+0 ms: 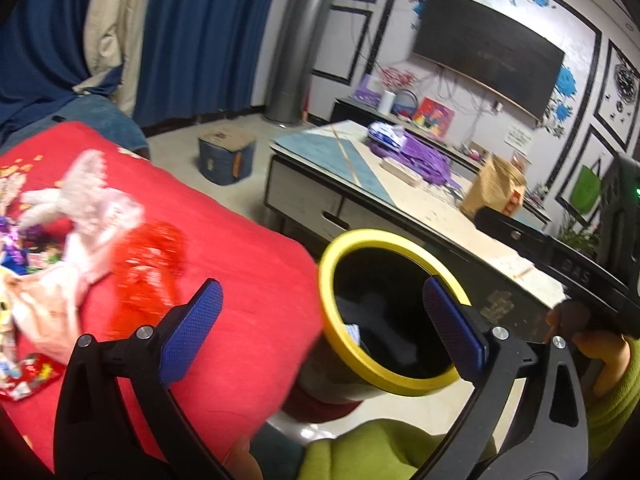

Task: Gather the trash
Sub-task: 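Open both tools to drop the net and chocolate bar into the bin, then move both open tools back over the trash on the bed, then grasp a white foam net with the right tool while the left tool grasps the yellow snack bag, then lift and carry the foam net and snack bag with both tools to the bin, then open both tools to drop the foam net and snack bag into the bin, then move both open tools back toward the bed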

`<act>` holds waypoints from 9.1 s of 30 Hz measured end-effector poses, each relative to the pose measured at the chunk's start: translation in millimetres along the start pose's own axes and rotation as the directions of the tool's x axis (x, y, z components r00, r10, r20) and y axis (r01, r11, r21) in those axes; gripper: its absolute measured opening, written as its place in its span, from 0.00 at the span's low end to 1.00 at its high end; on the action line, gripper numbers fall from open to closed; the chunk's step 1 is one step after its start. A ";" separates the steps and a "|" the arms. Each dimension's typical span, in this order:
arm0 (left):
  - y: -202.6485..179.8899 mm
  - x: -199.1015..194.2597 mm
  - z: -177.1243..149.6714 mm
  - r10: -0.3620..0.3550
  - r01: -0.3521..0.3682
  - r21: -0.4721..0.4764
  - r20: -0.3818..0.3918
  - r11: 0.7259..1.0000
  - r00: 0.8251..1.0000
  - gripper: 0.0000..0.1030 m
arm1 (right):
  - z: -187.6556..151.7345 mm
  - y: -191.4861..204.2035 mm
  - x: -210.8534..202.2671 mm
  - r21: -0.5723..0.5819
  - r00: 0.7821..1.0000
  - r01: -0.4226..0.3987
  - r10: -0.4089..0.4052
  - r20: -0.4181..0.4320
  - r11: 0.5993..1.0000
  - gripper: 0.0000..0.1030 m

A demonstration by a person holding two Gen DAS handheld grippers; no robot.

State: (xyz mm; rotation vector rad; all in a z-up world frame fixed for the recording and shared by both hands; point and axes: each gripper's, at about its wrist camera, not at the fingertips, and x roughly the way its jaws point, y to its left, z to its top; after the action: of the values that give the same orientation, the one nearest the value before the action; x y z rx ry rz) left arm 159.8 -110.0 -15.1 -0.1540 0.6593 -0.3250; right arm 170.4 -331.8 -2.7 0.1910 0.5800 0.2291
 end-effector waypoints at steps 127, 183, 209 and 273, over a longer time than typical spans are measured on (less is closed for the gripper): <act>194.3 -147.4 -16.1 0.263 -0.215 -0.329 0.109 0.920 0.959 0.23 | 16.3 227.9 62.3 -0.188 0.888 -0.459 0.438 -0.142 0.868 0.15; 28.0 -60.4 -8.3 -0.006 0.006 0.007 0.051 1.000 0.999 0.23 | 6.7 25.4 -23.6 -0.070 0.996 -0.063 0.067 0.060 0.996 0.15; -38.9 15.1 -22.0 -0.128 0.142 0.135 -0.104 0.981 0.986 0.23 | -21.9 -42.5 -13.1 -0.006 0.988 0.149 -0.149 -0.048 0.989 0.15; -0.3 6.2 1.2 0.019 -0.019 0.016 0.019 1.000 1.000 0.89 | -14.6 -21.9 -31.3 -0.012 0.991 0.093 -0.091 0.099 0.996 0.74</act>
State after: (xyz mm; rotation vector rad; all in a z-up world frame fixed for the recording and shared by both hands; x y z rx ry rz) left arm 165.1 -112.3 -17.6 -0.1353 0.6387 -0.3104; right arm 140.3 -359.5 -3.7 0.1584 0.4875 0.1340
